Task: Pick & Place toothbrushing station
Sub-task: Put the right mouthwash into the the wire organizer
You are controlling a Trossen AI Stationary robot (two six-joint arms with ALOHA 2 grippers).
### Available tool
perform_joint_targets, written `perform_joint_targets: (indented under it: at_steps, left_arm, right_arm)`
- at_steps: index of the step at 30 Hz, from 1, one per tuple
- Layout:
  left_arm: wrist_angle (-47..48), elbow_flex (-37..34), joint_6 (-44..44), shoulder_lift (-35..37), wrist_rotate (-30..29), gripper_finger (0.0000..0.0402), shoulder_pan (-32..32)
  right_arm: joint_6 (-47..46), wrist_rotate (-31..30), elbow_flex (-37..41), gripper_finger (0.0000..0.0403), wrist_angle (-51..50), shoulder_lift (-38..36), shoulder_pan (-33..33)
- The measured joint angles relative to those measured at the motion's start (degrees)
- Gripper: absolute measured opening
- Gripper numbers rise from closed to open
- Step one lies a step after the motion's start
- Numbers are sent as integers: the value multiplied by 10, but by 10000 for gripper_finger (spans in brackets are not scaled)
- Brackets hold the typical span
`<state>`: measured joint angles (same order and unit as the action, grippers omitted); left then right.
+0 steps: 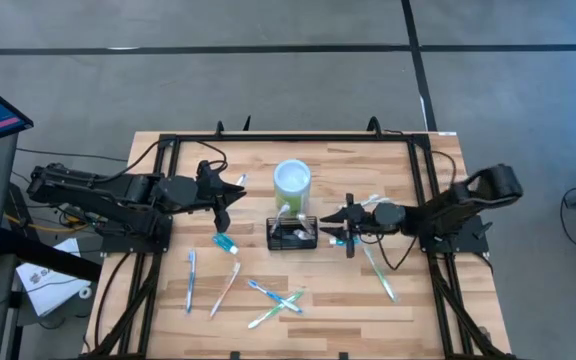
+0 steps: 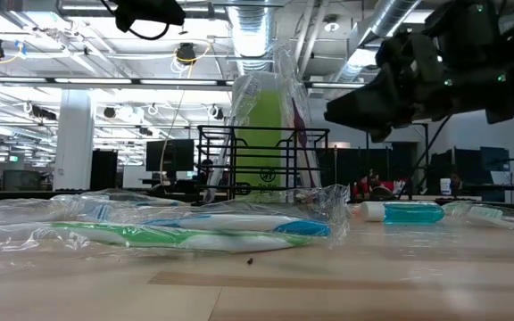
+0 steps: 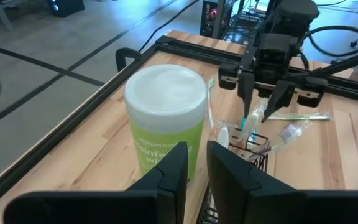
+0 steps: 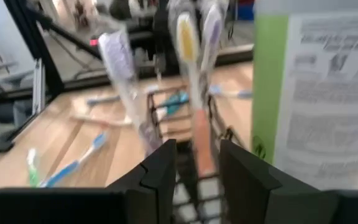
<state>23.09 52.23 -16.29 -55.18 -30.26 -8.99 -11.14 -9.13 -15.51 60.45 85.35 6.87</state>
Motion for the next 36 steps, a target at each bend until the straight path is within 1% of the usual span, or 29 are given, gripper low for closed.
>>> perform_joint_targets:
  at_steps: [6, 10, 13, 16, 20, 22, 24, 31, 36]
  left_arm:
    - [0, 0, 0, 0, 0, 53, 0]
    - [0, 0, 0, 0, -1, 53, 0]
    - [0, 0, 0, 0, -2, 53, 0]
    - [0, 0, 0, 0, -2, 53, 0]
    - [0, 0, 0, 0, -2, 53, 0]
    - [0, 0, 0, 0, -2, 53, 0]
    - [0, 0, 0, 0, -2, 53, 0]
    - [0, 0, 0, 0, -2, 53, 0]
    - [0, 0, 0, 0, -1, 53, 0]
  right_arm:
    - [-16, -4, -5, 116, -139, -88, 18]
    - [-32, -4, -8, 116, -243, -133, 26]
    - [-55, -4, -36, 116, -366, -153, 26]
    - [-60, -3, -85, 116, -485, -155, 26]
    - [-52, 1, -155, 116, -619, -134, 26]
    - [-49, 2, -190, 116, -688, -114, 25]
    - [-47, 2, -222, 116, -737, -89, 25]
    - [-30, 3, -284, 116, -813, -2, 25]
    - [-24, 5, -324, 119, -864, 45, 25]
